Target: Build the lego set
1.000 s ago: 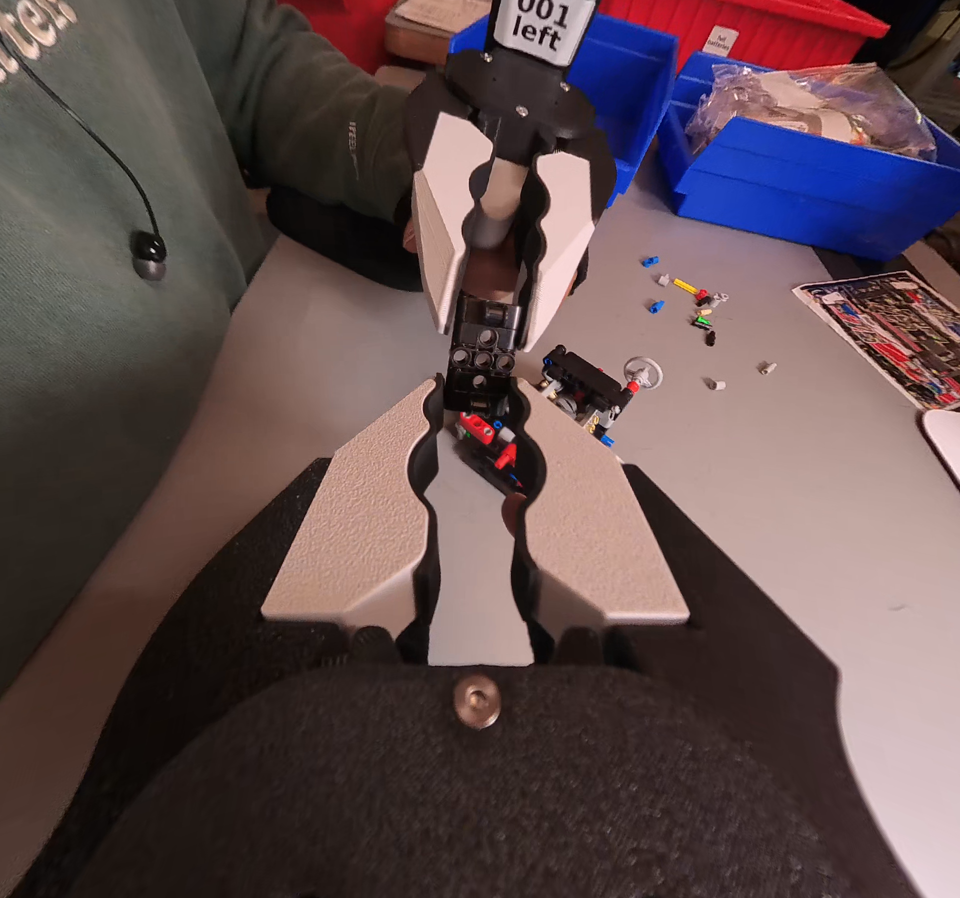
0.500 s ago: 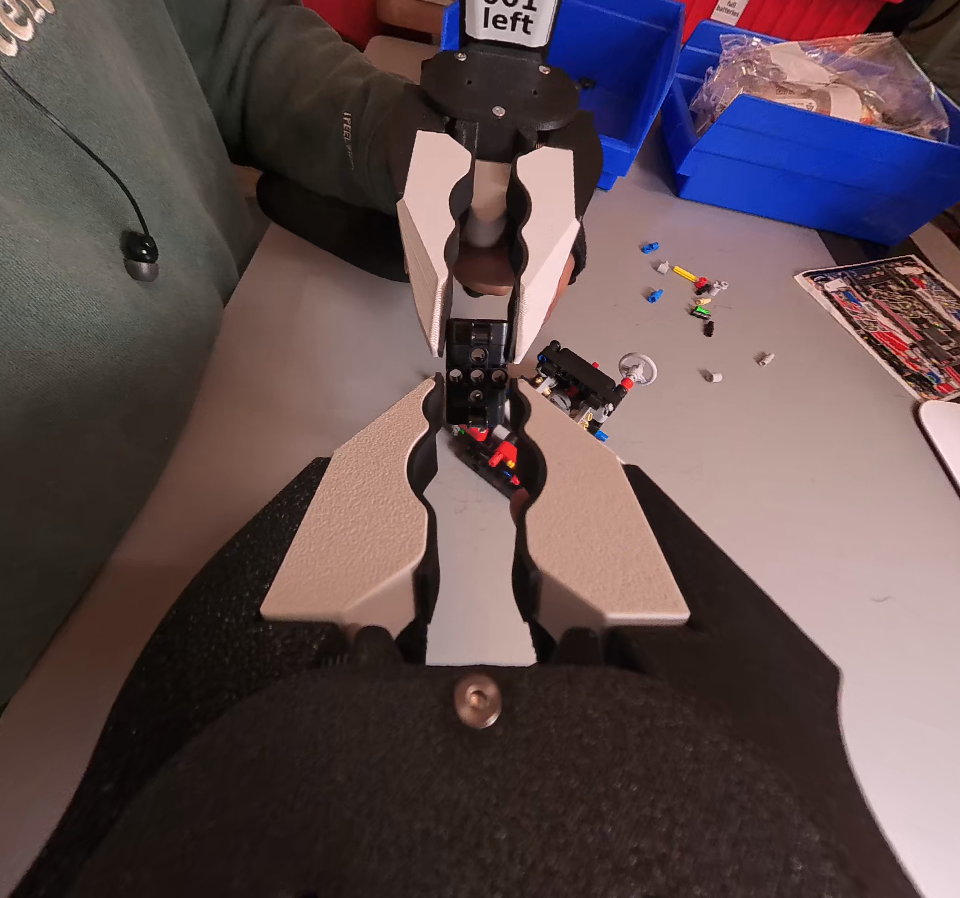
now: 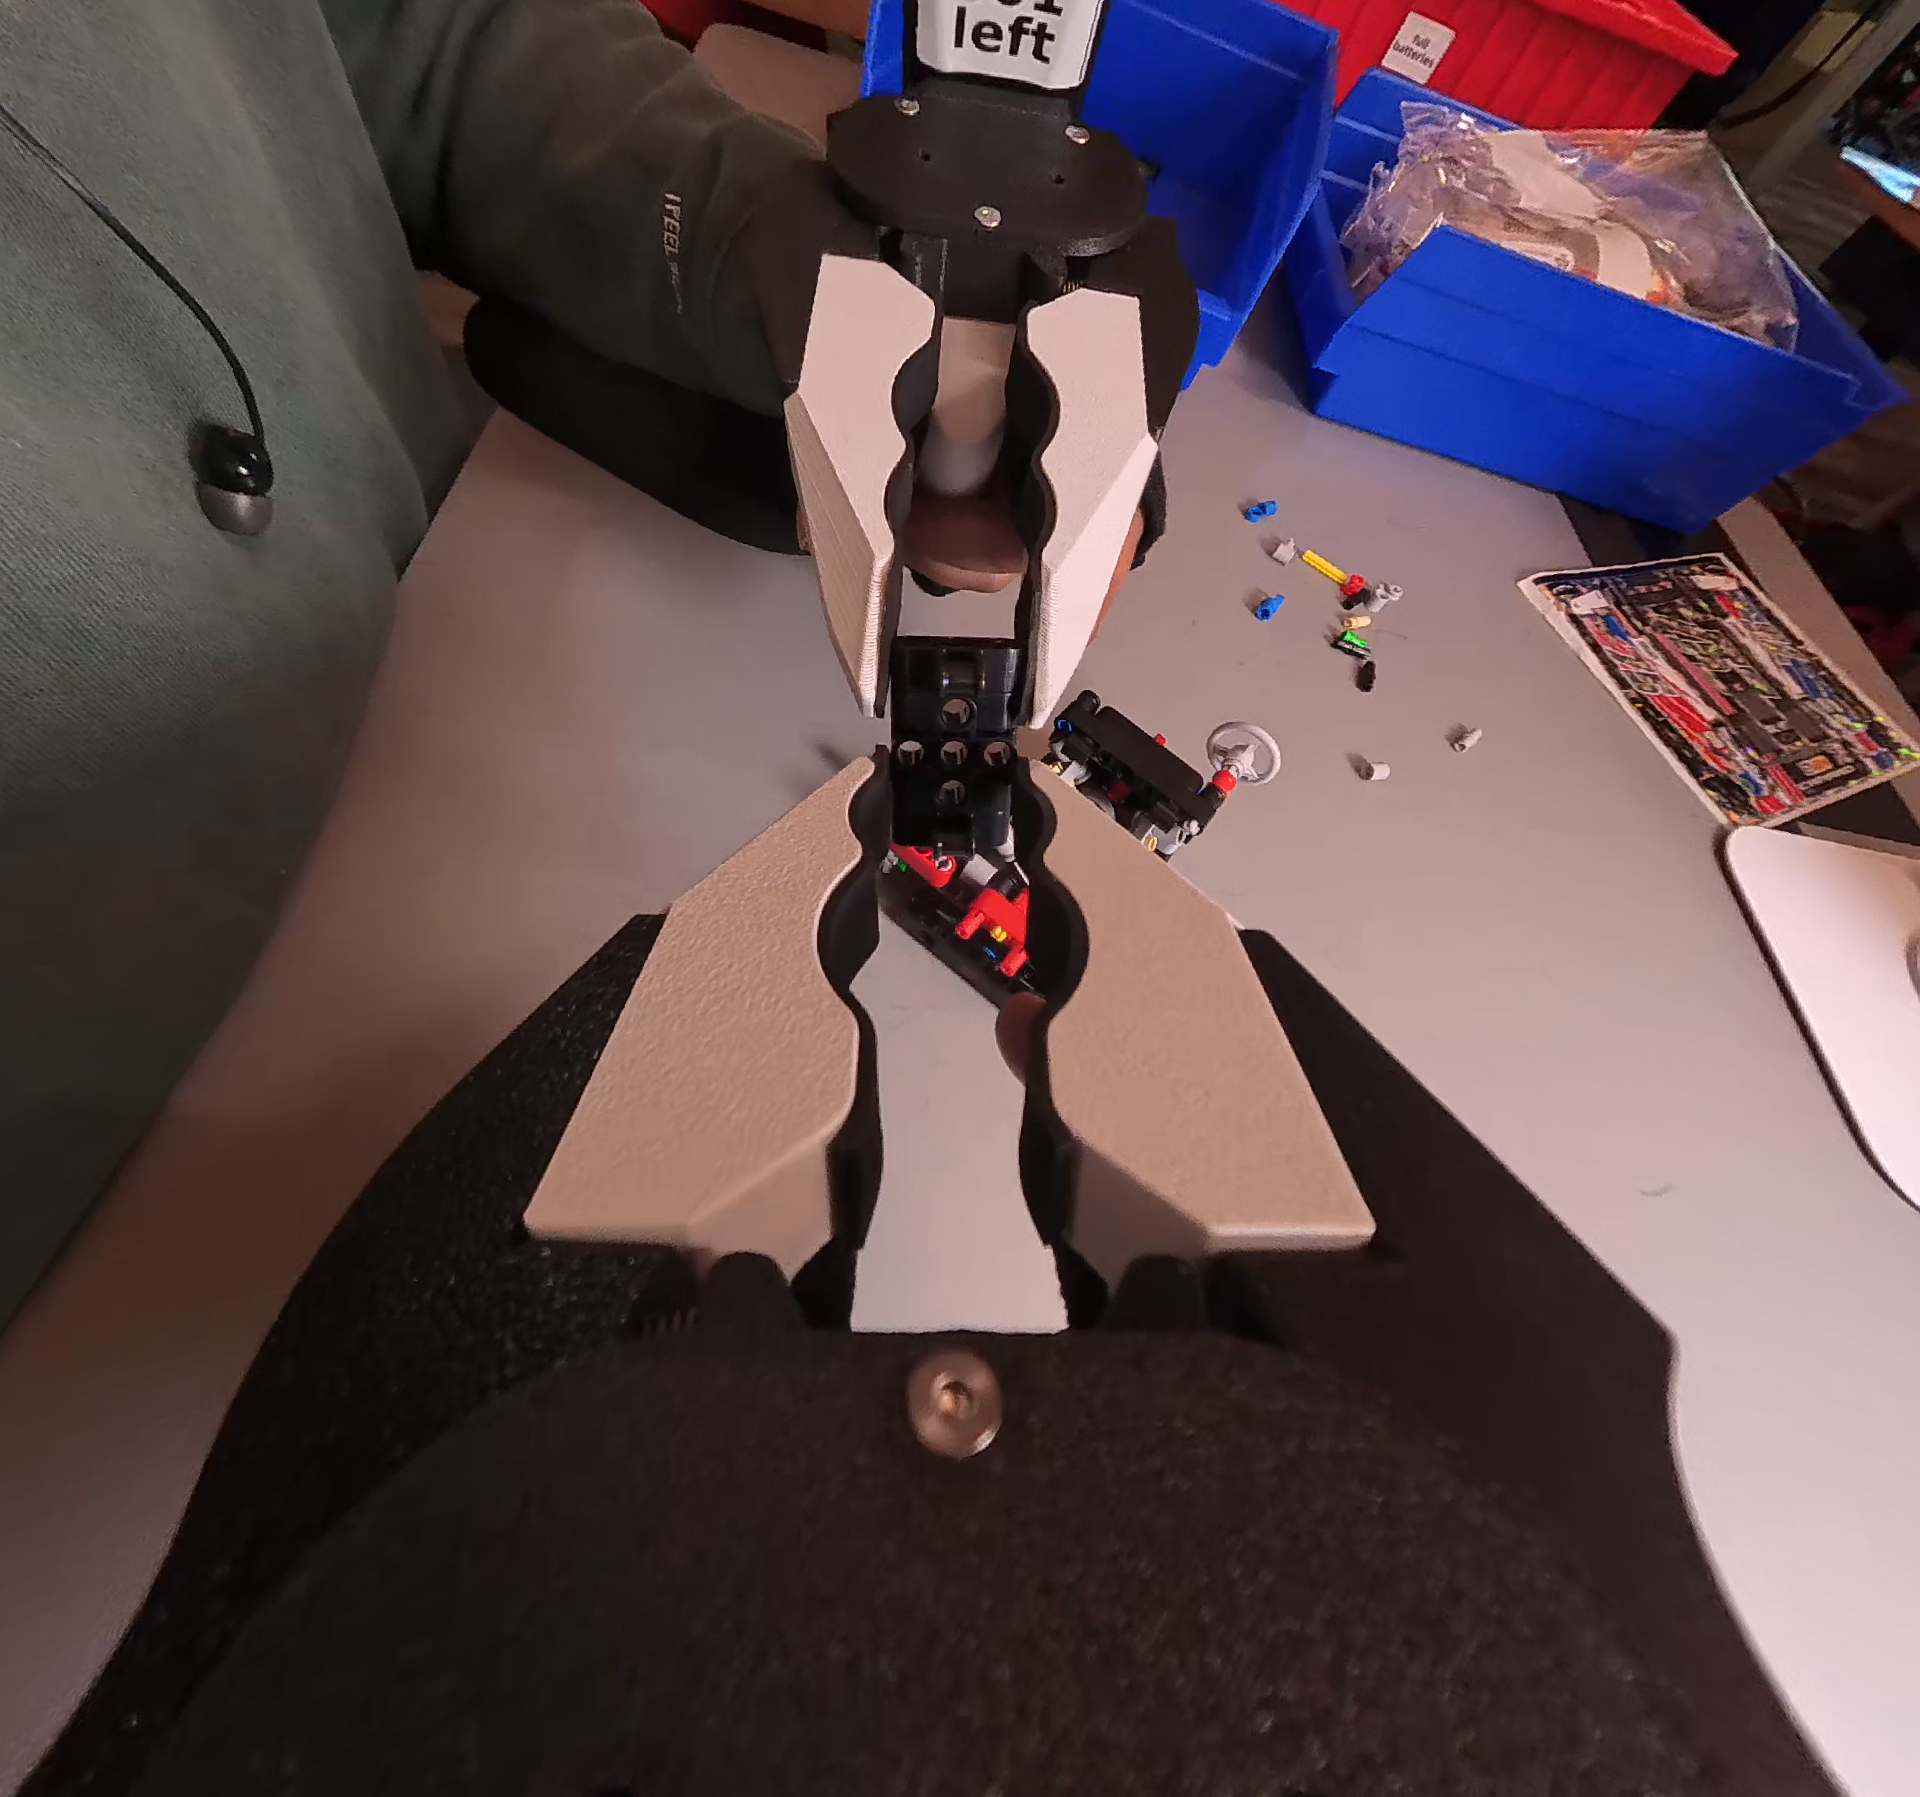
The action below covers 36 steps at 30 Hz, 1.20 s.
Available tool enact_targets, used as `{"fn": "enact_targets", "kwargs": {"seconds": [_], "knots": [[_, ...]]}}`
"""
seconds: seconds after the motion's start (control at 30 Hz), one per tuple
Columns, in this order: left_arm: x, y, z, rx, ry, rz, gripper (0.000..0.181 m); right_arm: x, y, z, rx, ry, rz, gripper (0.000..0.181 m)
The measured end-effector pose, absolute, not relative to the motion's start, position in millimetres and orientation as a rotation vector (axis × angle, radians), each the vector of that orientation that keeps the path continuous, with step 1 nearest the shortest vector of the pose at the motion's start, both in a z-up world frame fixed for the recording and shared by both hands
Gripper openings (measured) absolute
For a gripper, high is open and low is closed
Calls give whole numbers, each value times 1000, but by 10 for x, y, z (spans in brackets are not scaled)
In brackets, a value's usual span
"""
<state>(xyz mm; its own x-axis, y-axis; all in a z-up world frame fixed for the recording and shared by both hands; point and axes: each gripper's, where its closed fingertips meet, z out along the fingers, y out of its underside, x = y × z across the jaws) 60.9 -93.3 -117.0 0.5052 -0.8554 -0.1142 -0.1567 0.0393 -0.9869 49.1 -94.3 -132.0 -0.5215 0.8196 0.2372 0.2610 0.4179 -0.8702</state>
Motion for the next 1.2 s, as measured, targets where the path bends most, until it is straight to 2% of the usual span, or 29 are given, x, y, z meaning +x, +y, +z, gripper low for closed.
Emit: {"fn": "enact_targets", "kwargs": {"seconds": [0.2, 0.33, 0.4, 0.57, 0.73, 0.83, 1.2], "knots": [[601, -920, -1181, -1462, 928, -661, 23, 492, -927, -1326, -907, -2006, 1041, 21], [401, -851, -1203, -1541, 913, -642, 46, 511, -806, -1371, -919, -2018, 969, 21], [194, -799, -1308, -1632, 923, -578, 51, 549, -647, -1438, -950, -2025, 906, 21], [-25, -818, -1780, -1827, 1147, -332, 41, 651, -447, -1704, -970, -2073, 789, 21], [-85, -728, -1917, -1893, 1359, -172, 48, 661, -493, -1900, -944, -2112, 764, 22], [-102, -668, -1928, -1957, 1535, -118, 58, 657, -516, -1913, -943, -2105, 797, 22], [-44, -603, -2216, -2083, 2178, -31, 56, 750, -523, -1835, -941, -2048, 861, 21]]}}
